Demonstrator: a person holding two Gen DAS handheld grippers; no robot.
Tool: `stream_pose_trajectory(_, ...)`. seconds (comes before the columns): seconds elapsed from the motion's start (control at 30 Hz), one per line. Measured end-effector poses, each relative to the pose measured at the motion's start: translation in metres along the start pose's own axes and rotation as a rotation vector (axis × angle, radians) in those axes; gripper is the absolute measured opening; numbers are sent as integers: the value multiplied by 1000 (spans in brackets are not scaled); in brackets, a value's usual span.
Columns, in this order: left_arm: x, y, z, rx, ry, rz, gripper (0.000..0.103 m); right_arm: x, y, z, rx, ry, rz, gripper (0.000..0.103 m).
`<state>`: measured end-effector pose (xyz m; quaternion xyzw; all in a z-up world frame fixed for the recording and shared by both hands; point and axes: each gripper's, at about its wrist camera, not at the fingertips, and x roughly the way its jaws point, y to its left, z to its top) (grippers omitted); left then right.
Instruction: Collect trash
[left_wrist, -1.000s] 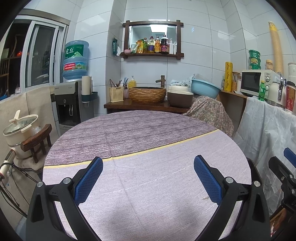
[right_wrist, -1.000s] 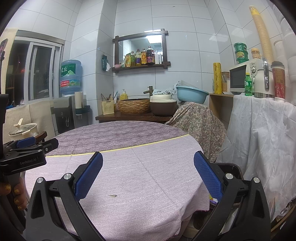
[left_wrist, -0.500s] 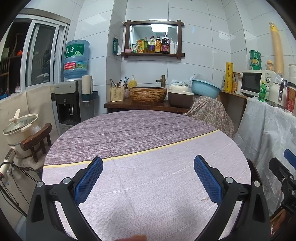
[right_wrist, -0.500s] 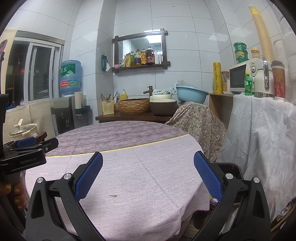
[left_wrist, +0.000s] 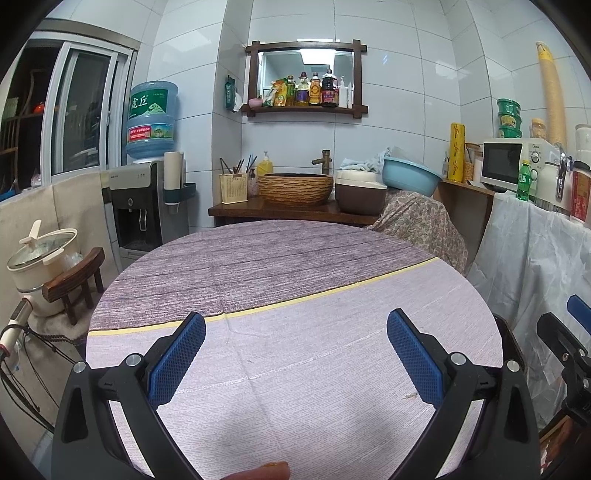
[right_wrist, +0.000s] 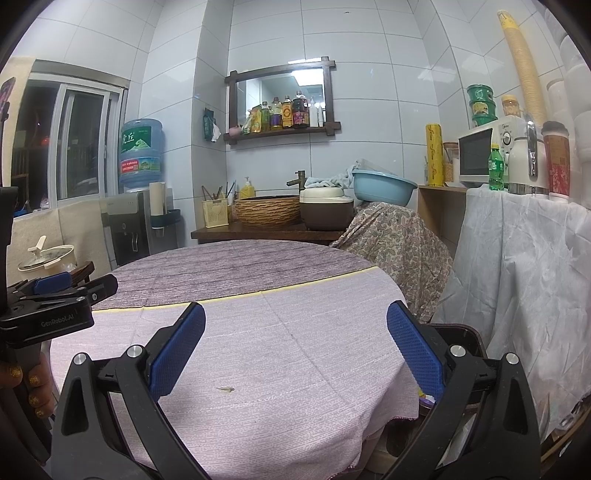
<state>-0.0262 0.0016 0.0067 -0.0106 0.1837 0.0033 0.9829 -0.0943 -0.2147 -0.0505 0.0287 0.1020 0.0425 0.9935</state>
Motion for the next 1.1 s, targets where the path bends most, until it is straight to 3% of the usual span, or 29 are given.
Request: stream_pose_trajectory(1.1,-1,0,1,5,-2,-5,98,0,0,0,1,1,2,97)
